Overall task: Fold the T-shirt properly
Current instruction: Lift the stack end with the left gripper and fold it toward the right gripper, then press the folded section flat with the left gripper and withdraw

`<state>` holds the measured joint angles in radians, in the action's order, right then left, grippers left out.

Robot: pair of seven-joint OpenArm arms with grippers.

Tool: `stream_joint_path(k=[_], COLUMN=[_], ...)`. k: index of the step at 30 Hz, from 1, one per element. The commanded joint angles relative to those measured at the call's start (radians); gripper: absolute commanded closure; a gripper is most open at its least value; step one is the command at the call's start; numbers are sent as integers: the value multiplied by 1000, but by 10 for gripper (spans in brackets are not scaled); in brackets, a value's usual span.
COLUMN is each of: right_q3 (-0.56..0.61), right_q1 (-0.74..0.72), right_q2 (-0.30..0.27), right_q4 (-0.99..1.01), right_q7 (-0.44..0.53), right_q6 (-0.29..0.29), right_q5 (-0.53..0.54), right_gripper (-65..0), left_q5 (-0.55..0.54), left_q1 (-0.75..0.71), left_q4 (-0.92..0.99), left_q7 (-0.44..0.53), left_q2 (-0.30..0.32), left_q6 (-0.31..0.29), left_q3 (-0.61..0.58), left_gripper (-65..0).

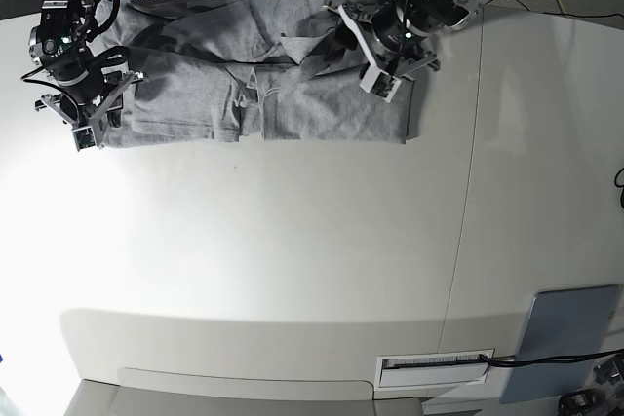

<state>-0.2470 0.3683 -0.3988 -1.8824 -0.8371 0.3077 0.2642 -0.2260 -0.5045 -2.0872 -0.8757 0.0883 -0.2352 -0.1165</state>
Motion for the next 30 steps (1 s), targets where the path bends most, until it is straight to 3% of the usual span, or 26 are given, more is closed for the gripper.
stream_joint_path(k=[1,9,13,17,23,30], right_q3=[-10,-10,-10,-10,-26,-219], right_q1=[-5,-5,-5,-5,4,34], right_q2=[-17,-16,-16,-17,-17,-17], right_q4=[-16,-16,-16,-16,-16,-16], right_q7=[19,18,17,11,-3,-47], right_q6=[-4,-4,-4,-5,-3,93], right_q5=[8,8,8,8,16,206], right_gripper=[-176,-177,-176,-176,-176,-177], left_q5=[-41,-268,-386,-410,-400,-402], left_q1=[-10,27,87,145,192,192], left_q4=[-3,215,214,214,212,191], left_q7=[20,44,45,45,34,37], left_q2=[-5,-10,-21,-79,-79,-71], left_q6=[3,-65,-190,-246,-263,-262], left_q3=[-5,-122,-224,-261,-230,-3], left_gripper=[-356,-356,-356,-356,-356,-356])
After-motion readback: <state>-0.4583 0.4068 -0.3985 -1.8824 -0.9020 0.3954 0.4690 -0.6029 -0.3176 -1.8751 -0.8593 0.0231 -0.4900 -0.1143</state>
